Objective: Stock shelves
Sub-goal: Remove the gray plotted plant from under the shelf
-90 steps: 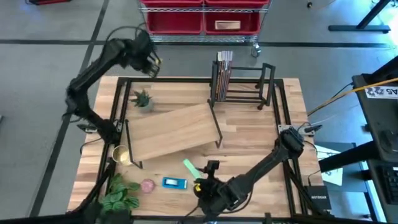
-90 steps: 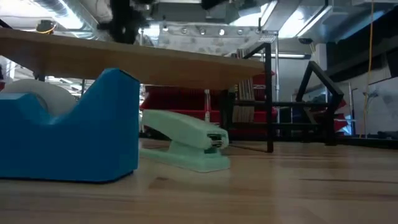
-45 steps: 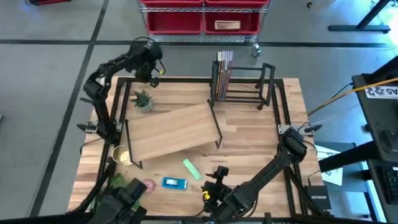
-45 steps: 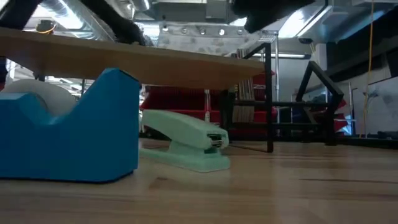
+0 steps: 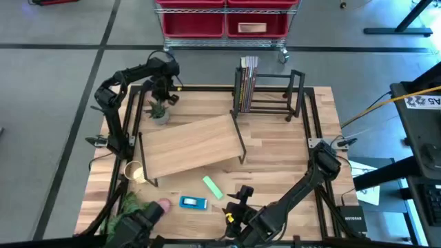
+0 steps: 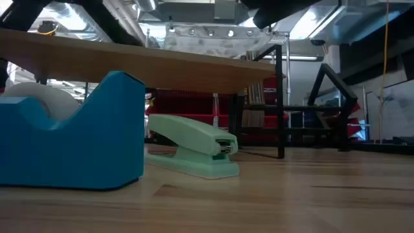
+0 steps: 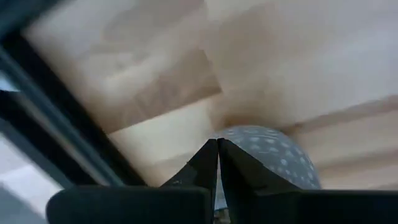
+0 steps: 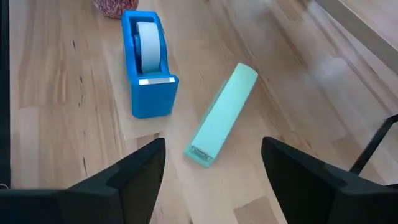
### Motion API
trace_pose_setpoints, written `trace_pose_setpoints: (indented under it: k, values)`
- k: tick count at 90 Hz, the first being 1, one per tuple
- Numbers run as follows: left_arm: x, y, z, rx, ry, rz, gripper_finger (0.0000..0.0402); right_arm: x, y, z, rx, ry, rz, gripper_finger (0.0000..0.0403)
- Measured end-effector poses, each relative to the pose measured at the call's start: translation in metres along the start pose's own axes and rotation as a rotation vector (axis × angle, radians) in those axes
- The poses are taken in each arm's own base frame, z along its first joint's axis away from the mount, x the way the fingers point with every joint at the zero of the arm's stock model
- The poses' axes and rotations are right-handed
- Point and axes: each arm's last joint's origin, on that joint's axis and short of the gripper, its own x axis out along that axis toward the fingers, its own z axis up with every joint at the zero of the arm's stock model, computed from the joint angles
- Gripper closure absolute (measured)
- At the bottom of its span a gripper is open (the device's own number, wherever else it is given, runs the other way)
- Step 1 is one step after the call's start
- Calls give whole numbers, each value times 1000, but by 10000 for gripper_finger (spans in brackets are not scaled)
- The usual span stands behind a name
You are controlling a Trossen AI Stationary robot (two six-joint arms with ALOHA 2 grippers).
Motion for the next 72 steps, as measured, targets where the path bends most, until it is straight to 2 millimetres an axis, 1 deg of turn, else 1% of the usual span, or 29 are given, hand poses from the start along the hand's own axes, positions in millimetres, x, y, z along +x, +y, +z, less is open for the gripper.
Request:
trace_pose_setpoints:
  k: [14,29,51,65,72]
  values:
    - [6,-2,-3,1,22,10,401,-2,2,-1,2,-10,7,151]
    - [7,-11,-7,19,35,15,401,-4,3,-2,1,-12,10,151]
    - [5,-33,-12,77,55,-58,401,-8,6,-5,-5,-16,20,151]
    - [4,-48,-18,136,97,-161,401,-10,7,-6,-10,-23,21,151]
    - [-1,-53,-19,167,81,-169,401,-10,7,-6,-10,-28,17,151]
